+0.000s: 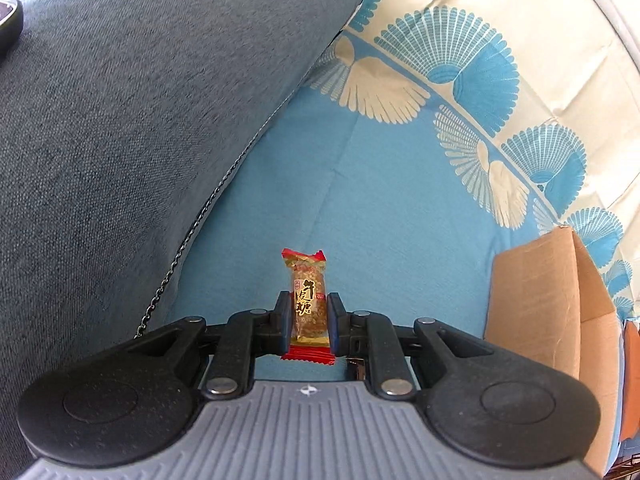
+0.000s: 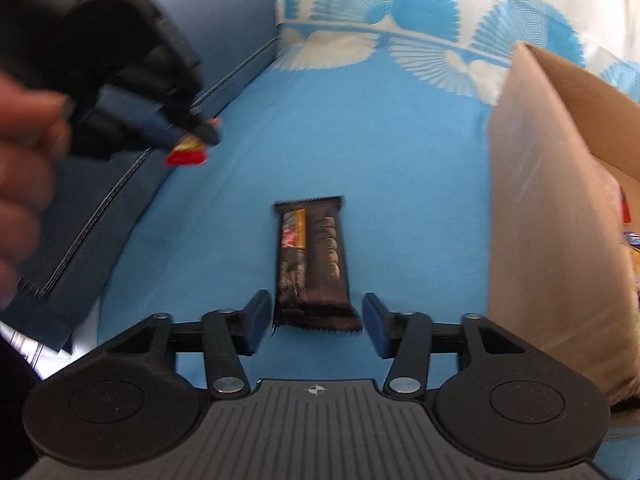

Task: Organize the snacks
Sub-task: 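Grasp the red-gold candy with the left tool while the right tool grasps the chocolate bar, then carry the candy with the left tool while the right tool carries the chocolate bar over the box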

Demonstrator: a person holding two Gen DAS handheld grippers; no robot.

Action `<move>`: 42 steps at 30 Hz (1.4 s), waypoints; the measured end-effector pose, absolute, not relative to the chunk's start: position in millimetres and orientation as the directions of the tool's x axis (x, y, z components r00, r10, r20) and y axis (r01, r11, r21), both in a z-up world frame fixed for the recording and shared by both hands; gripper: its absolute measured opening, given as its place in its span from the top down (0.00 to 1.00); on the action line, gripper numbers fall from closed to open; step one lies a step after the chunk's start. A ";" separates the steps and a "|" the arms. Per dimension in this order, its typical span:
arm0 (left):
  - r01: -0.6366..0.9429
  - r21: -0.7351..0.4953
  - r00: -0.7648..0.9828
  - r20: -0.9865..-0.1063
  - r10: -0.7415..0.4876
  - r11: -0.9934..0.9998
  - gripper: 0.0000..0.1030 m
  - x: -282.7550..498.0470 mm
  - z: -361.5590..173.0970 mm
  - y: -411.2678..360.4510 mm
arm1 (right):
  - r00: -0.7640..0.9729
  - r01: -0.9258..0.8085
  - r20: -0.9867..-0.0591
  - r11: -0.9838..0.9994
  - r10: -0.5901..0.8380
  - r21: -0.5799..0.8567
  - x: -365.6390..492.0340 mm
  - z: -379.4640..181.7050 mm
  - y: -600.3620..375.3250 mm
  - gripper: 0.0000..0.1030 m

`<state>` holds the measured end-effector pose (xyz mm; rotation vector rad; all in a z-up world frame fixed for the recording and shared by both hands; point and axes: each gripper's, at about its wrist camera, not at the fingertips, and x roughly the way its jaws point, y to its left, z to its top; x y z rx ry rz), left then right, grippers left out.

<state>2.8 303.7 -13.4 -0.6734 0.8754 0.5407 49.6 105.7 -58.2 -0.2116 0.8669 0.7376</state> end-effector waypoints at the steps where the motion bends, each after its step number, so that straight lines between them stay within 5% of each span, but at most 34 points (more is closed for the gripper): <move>1: -0.675 -0.308 0.531 -0.834 0.151 0.670 0.82 3.1 -14.4 304.5 | 0.440 -0.674 -0.750 0.734 0.494 0.089 49.0 -60.1 107.9 0.26; 10: -0.661 -0.309 0.520 -0.845 0.121 0.684 0.82 15.2 -23.1 305.5 | 0.437 -0.674 -0.749 0.733 0.499 0.095 67.2 -78.1 115.1 0.24; 12: -0.658 -0.304 0.519 -0.846 0.123 0.689 0.82 18.1 -24.2 304.8 | 0.432 -0.675 -0.754 0.732 0.495 0.094 68.8 -80.9 116.9 0.32; 14: -0.656 -0.298 0.518 -0.846 0.127 0.694 0.82 20.9 -24.8 303.5 | 0.430 -0.679 -0.747 0.726 0.507 0.103 69.6 -80.4 116.3 0.57; 15: -0.655 -0.294 0.518 -0.845 0.131 0.696 0.82 22.1 -24.8 302.9 | 0.438 -0.682 -0.744 0.726 0.504 0.091 70.2 -79.8 117.3 0.60; 22: -0.646 -0.287 0.558 -0.810 0.182 0.707 0.82 13.0 -13.6 297.1 | 0.528 -0.651 -0.667 0.755 0.526 0.080 66.9 -47.5 104.3 0.61; 36: -0.577 -0.310 0.710 -0.647 0.277 0.756 0.82 -17.0 34.6 263.1 | 0.724 -0.618 -0.332 0.782 0.605 0.079 75.6 77.0 0.3 0.61; 42: -0.525 -0.277 0.734 -0.626 0.263 0.805 0.82 -2.2 48.2 236.2 | 0.808 -0.530 -0.256 0.845 0.530 0.074 104.3 71.9 -66.7 0.61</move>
